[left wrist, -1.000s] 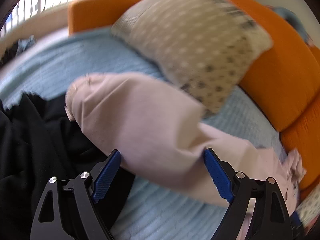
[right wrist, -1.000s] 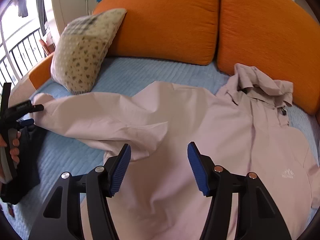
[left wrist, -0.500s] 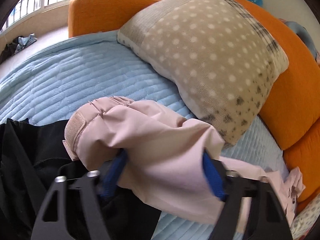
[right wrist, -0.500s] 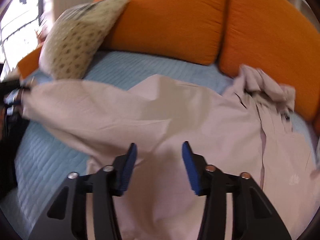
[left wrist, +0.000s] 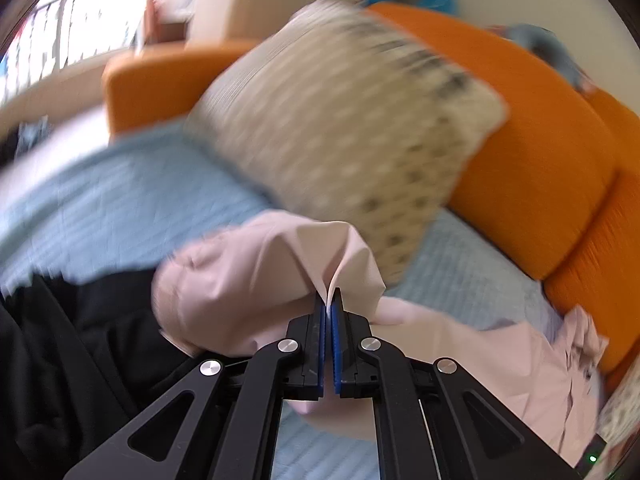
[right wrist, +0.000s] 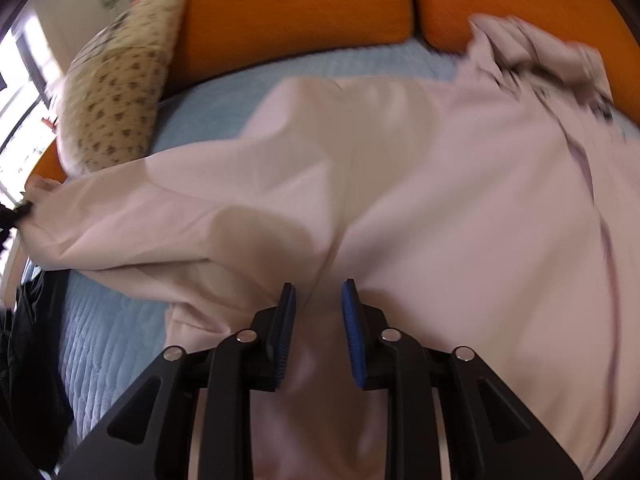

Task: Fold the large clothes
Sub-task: 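Move the left tool to the jacket sleeve cuff and close on it, then lift the sleeve with the left tool and lay it across the jacket body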

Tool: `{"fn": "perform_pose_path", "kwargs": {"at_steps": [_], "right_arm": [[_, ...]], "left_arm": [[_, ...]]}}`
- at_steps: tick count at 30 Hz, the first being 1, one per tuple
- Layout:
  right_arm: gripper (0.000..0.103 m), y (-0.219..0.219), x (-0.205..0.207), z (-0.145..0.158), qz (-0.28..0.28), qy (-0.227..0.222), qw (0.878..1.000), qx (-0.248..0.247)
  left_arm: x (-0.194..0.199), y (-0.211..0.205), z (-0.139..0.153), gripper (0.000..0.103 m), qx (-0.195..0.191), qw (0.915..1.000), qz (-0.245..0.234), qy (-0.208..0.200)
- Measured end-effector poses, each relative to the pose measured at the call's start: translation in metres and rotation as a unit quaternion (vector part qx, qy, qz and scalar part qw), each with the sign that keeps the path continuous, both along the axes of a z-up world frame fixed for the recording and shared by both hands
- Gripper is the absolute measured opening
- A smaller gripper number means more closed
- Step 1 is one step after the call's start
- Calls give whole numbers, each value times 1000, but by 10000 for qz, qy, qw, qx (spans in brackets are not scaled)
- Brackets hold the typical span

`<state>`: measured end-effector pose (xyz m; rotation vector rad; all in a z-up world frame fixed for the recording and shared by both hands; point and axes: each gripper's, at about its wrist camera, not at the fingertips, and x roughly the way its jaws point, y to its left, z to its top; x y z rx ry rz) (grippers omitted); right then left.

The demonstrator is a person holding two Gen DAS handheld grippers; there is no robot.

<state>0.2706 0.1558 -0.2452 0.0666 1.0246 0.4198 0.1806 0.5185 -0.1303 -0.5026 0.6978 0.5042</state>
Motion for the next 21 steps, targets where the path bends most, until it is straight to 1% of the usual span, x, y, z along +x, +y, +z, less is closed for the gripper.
{"fn": "perform_pose_path", "kwargs": {"at_steps": [2, 4, 5, 7, 8, 10, 12, 13, 14, 16, 17, 18, 19, 21], "right_arm": [[23, -1, -9, -3, -226, -64, 9997, 22], [23, 5, -17, -4, -397, -135, 9990, -135], [23, 6, -21, -5, -486, -161, 9986, -154], [23, 7, -28, -5, -582, -230, 9978, -197], [23, 6, -34, -6, -640, -227, 9976, -152], [23, 2, -45, -7, -663, -245, 9975, -62], [23, 3, -52, -7, -597, -347, 9975, -145], [23, 5, -57, -7, -539, -444, 9973, -238], [22, 5, -61, -7, -512, -533, 9968, -289], [21, 6, -69, -7, -536, -667, 9955, -414], [21, 9, -72, -7, -534, -712, 9948, -491], [21, 10, -73, -6, -546, -713, 9946, -527], [22, 10, -75, -6, -558, -682, 9946, -543], [22, 9, -76, -5, -537, -602, 9952, -546]], "left_arm": [[9, -24, 23, 7, 237, 9992, -302, -67], [21, -47, 43, 7, 366, 9976, -570, -104], [31, -67, 58, 7, 436, 9955, -821, -168], [43, -95, 76, 7, 559, 9917, -1142, -212], [53, -118, 89, 7, 558, 9881, -1408, -278], [69, -158, 107, 7, 718, 9802, -1815, -332], [84, -209, 122, 7, 897, 9688, -2279, -385], [89, -232, 126, 7, 950, 9634, -2475, -395], [96, -266, 130, 7, 1046, 9549, -2754, -374], [106, -318, 129, 7, 1285, 9443, -3014, -296], [110, -339, 125, 7, 1243, 9415, -3123, -242], [114, -358, 119, 7, 1117, 9393, -3237, -217], [117, -375, 116, 7, 1098, 9362, -3333, -189], [118, -427, 103, 8, 1276, 9239, -3607, -108]]}}
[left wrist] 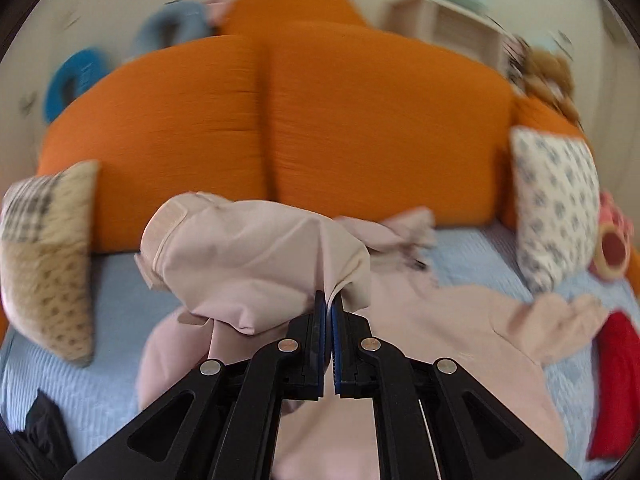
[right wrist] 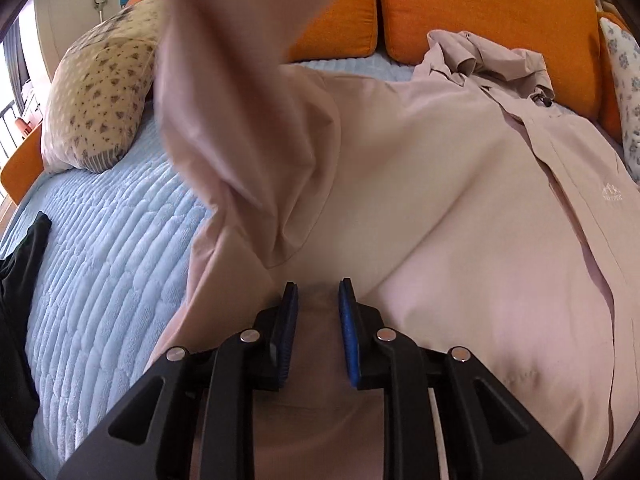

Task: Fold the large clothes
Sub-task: 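Lift the sleeve with the left tool and lay it across the jacket body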

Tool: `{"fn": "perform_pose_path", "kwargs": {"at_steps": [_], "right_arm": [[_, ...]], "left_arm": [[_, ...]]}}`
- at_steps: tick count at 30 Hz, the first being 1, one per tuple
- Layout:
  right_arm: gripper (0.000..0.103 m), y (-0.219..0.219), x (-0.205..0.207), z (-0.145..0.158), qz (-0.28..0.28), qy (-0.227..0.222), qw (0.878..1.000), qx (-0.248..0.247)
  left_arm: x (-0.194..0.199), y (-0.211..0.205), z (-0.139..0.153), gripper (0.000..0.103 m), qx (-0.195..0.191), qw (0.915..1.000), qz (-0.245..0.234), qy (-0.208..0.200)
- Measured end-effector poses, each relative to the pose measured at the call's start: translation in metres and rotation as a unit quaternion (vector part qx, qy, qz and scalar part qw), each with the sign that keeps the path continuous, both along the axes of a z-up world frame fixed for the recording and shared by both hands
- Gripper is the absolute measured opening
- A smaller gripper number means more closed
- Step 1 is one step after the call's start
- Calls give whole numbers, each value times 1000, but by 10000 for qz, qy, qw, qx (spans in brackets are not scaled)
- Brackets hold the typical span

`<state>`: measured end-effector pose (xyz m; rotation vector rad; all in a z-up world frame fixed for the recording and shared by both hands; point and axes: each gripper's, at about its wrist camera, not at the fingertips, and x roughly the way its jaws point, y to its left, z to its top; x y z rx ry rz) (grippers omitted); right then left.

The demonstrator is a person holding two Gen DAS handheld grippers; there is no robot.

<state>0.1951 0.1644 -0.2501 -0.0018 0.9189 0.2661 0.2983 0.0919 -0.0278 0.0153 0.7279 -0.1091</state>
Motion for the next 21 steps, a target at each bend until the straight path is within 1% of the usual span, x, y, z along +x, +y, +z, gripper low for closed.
{"fn": "perform_pose_path", "kwargs": {"at_steps": [1, 3, 5, 7, 8, 10, 12, 14, 16, 18, 19, 20, 21], "right_arm": [[22, -1, -2, 0, 32, 9, 10000, -16], [22, -1, -2, 1, 121, 20, 9999, -54], [22, -2, -5, 2, 210, 59, 9997, -94], [22, -3, -6, 2, 291, 122, 9994, -102], [22, -4, -5, 3, 327, 153, 9993, -93], [21, -5, -5, 3, 414, 191, 9989, -113], [20, -6, -5, 3, 443, 193, 9988, -106], [20, -7, -5, 2, 474, 189, 9987, -84], [20, -7, -4, 2, 497, 200, 9985, -92], [21, -7, -4, 1, 525, 202, 9984, -87], [21, -5, -4, 1, 548, 191, 9982, -120], [21, -5, -4, 1, 551, 185, 9982, -138], [21, -5, -5, 1, 556, 182, 9982, -160]], "left_arm": [[-1, -31, -9, 8, 127, 9998, -174, 22], [-1, -78, -28, 8, 312, 9983, -472, 102], [1, -124, -49, 8, 478, 9965, -651, 206], [3, -160, -73, 8, 605, 9936, -858, 416], [1, -185, -91, 8, 773, 9902, -1034, 536], [1, -221, -119, 8, 1076, 9825, -1325, 747], [1, -242, -142, 8, 1310, 9761, -1452, 953], [-2, -250, -168, 8, 1421, 9716, -1481, 1176], [-5, -256, -183, 10, 1576, 9677, -1543, 1217], [-21, -270, -191, 31, 1910, 9568, -1879, 1133], [-26, -281, -190, 53, 1934, 9535, -2058, 1056], [-37, -293, -186, 64, 1965, 9496, -2271, 902], [-49, -303, -178, 67, 1983, 9446, -2511, 739]]}}
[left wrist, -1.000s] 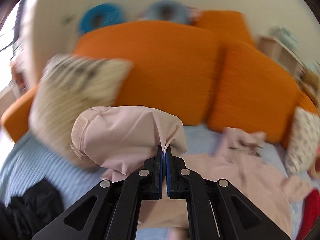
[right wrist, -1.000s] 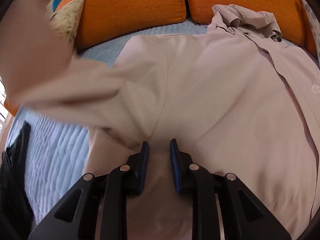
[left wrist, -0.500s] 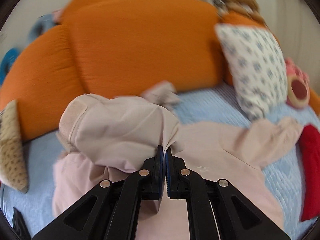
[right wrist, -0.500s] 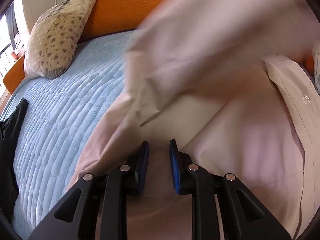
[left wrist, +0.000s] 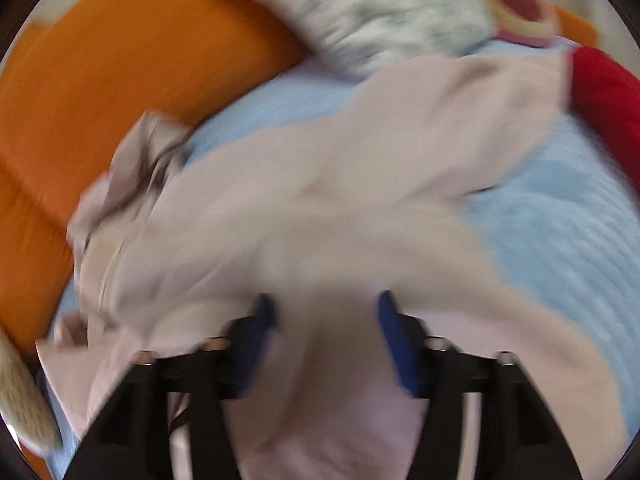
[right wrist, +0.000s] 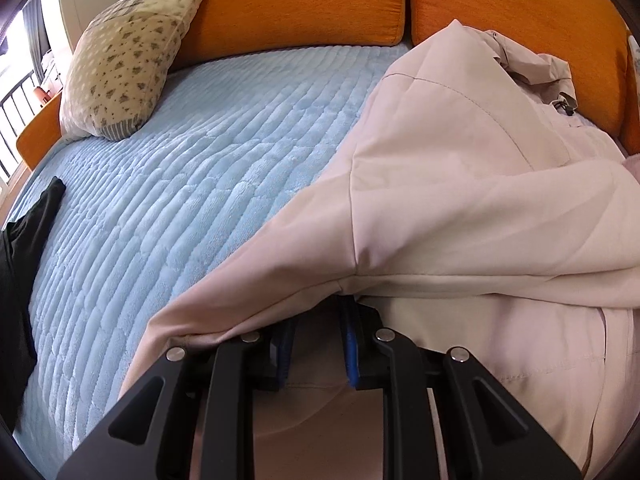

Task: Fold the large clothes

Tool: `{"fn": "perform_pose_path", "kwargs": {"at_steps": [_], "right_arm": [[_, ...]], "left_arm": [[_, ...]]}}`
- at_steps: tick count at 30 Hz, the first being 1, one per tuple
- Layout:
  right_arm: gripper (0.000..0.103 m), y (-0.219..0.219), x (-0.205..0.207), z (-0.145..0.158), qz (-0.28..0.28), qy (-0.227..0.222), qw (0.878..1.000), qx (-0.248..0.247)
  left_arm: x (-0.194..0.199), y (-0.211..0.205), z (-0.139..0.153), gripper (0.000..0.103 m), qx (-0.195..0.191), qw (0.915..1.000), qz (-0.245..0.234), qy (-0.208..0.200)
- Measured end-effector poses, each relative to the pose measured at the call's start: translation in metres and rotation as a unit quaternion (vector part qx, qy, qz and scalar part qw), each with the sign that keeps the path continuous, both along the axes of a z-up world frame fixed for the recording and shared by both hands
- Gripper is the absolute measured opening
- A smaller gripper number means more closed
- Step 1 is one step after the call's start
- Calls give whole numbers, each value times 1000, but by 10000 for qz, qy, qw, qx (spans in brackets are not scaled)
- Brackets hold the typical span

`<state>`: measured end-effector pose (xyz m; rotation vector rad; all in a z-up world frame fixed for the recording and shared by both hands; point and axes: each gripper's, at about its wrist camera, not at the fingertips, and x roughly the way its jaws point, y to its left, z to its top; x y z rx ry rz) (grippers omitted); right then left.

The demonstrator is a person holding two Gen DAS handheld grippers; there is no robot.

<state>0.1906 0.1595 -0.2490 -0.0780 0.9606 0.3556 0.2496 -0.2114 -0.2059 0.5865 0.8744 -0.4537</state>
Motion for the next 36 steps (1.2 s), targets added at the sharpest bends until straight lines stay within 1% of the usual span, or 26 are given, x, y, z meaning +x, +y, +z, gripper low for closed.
{"fn": "perform_pose_path", "kwargs": {"at_steps": [2, 4, 6, 7, 8, 9, 10, 11, 12, 13, 14, 16, 17, 19, 21, 22, 23, 25, 27, 29, 31, 33, 34, 35, 36], "right_arm": [[21, 0, 0, 1, 39, 13, 10000, -20], [22, 0, 3, 3, 138, 90, 9999, -10], [22, -1, 5, 5, 320, 183, 9993, -33], [22, -4, 7, 8, 400, 227, 9989, -98], [22, -7, 8, 10, 467, 295, 9984, -141], [22, -12, 8, 13, 526, 312, 9980, -164], [23, -22, 6, 20, 577, 248, 9977, -253], [34, -28, 4, 22, 638, 214, 9972, -315], [46, -39, 0, 25, 678, 170, 9964, -479], [69, -49, -3, 26, 671, 134, 9960, -577], [77, -61, -8, 28, 686, 49, 9955, -647], [76, -87, -23, 30, 731, -66, 9936, -856], [76, -105, -31, 30, 736, -39, 9933, -888], [76, -142, -43, 36, 571, -118, 9941, -914], [75, -180, -49, 45, 252, -256, 9945, -981], [75, -205, -49, 51, 19, -319, 9941, -1041], [75, -226, -46, 57, -198, -361, 9934, -1072], [75, -265, -32, 75, -566, -507, 9910, -1103], [75, -287, -12, 88, -652, -646, 9895, -1119], [75, -296, 10, 94, -556, -721, 9885, -1209], [75, -294, 35, 97, -314, -765, 9872, -1365], [75, -285, 54, 97, -103, -801, 9859, -1466], [75, -278, 65, 95, -56, -887, 9822, -1656], [75, -271, 74, 92, -5, -874, 9814, -1708], [74, -265, 83, 88, 61, -772, 9832, -1651]], "left_arm": [[-25, -17, 19, 81, -10, 9983, -550, -177], [-34, -24, 39, 82, -57, 9969, -725, -297], [-35, -8, 74, 82, -420, 9969, -611, -244], [-31, 4, 90, 86, -581, 9969, -471, -227], [-26, 16, 104, 90, -695, 9968, -324, -224], [-19, 38, 125, 91, -828, 9962, -119, -235], [-11, 53, 138, 91, -839, 9961, 22, -260], [-3, 64, 148, 91, -754, 9966, 126, -300], [6, 80, 159, 91, -615, 9968, 285, -429], [16, 96, 167, 92, -488, 9962, 444, -562], [22, 112, 175, 92, -388, 9952, 622, -643], [36, 143, 184, 92, -412, 9932, 908, -601], [44, 168, 187, 92, -519, 9914, 1090, -499], [51, 196, 182, 92, -611, 9897, 1245, -363], [56, 228, 161, 92, -926, 9870, 1316, -7], [58, 237, 149, 92, -1025, 9853, 1357, 132], [61, 250, 130, 92, -1143, 9817, 1490, 304], [66, 272, 91, 92, -1165, 9742, 1857, 541], [68, 282, 63, 92, -1140, 9676, 2132, 721], [72, 290, 38, 92, -1089, 9620, 2340, 891], [75, 292, 21, 92, -993, 9600, 2446, 932], [77, 295, 11, 92, -979, 9577, 2514, 997], [78, 296, 7, 92, -995, 9564, 2550, 1019], [79, 297, 6, 92, -1002, 9554, 2583, 1018], [78, 299, 4, 92, -1015, 9546, 2616, 1002]]}}
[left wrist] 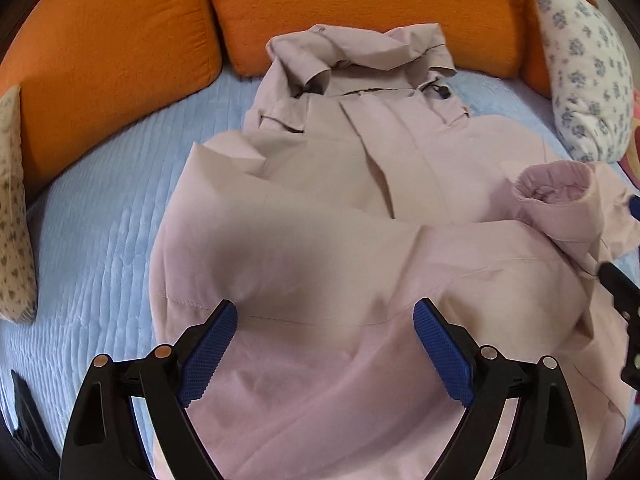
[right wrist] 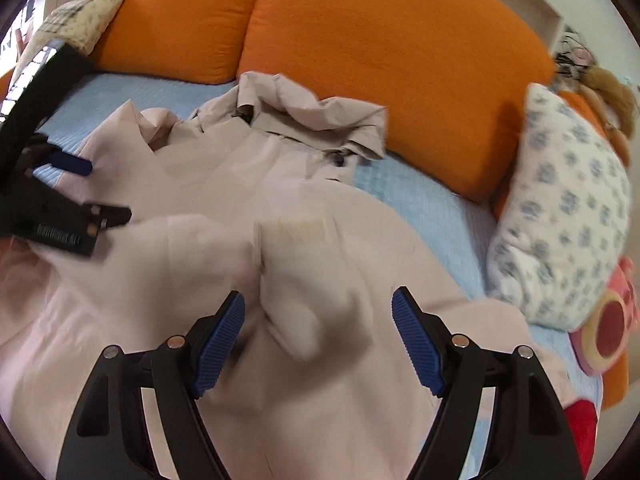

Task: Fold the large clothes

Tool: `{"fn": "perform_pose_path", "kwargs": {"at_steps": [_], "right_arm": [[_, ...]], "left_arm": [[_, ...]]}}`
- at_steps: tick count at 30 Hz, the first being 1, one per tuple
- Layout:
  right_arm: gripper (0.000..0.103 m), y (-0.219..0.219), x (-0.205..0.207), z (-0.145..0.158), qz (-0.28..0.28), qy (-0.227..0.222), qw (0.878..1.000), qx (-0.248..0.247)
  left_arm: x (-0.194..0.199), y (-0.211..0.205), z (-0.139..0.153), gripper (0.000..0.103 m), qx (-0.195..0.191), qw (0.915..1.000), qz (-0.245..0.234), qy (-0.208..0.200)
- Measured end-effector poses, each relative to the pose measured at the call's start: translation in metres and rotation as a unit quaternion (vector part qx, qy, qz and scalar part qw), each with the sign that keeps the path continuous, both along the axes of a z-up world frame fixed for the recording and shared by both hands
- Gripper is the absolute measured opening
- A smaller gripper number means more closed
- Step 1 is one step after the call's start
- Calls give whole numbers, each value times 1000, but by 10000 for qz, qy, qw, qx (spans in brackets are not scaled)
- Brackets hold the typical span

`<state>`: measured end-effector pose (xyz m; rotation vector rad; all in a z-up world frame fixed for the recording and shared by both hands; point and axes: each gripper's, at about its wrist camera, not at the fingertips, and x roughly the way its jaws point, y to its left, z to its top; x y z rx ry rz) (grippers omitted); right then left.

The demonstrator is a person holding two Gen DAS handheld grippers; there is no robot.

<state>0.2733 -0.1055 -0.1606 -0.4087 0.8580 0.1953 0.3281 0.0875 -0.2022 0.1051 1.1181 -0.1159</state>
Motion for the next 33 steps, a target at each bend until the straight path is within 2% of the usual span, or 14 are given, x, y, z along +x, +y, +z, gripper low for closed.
{"fn": "perform_pose_path", "kwargs": {"at_steps": [2, 3, 4, 8, 11, 15, 18, 19, 22, 25, 28, 30, 33], "right_arm": [[58, 10, 17, -6, 95, 194, 9996, 169], [55, 15, 26, -10, 76, 256, 9995, 139], [44, 19, 36, -16, -9, 394, 9992, 115], [30, 16, 55, -26, -225, 699, 9963, 453], [28, -7, 54, -9, -585, 557, 9914, 1031], [28, -66, 44, 15, -1144, 502, 9683, 2165], [28, -121, 37, 11, -1719, 723, 9386, 2903], [28, -131, 37, 9, -1791, 780, 9338, 2996], [28, -167, 32, -13, -2169, 988, 9178, 3175], [28, -183, 28, -39, -2421, 1224, 9162, 2948], [27, -185, 23, -70, -2578, 1463, 9140, 2769], [28, -173, 17, -68, -2494, 1228, 9275, 2498], [34, -163, 12, -61, -2402, 1151, 9393, 2163]], "left_arm": [[1, 3, -3, 92, 43, 10000, 39, -19], [2, 5, -6, 92, 100, 9999, 59, -13], [2, 4, -8, 92, 107, 9999, 64, 13], [7, 8, -21, 89, 182, 9997, 128, 104], [8, 12, -24, 87, 262, 9994, 220, 101], [15, 30, -27, 87, 539, 9967, 600, 72], [20, 49, -31, 88, 412, 9950, 893, 180], [22, 52, -33, 88, 463, 9943, 946, 192], [23, 57, -37, 89, 609, 9928, 1011, 196], [22, 61, -37, 89, 667, 9912, 1133, 136], [19, 71, -34, 89, 701, 9856, 1535, 58], [14, 71, -25, 85, 807, 9836, 1613, -61], [-2, 54, -3, 85, 874, 9876, 1250, -361]]}}
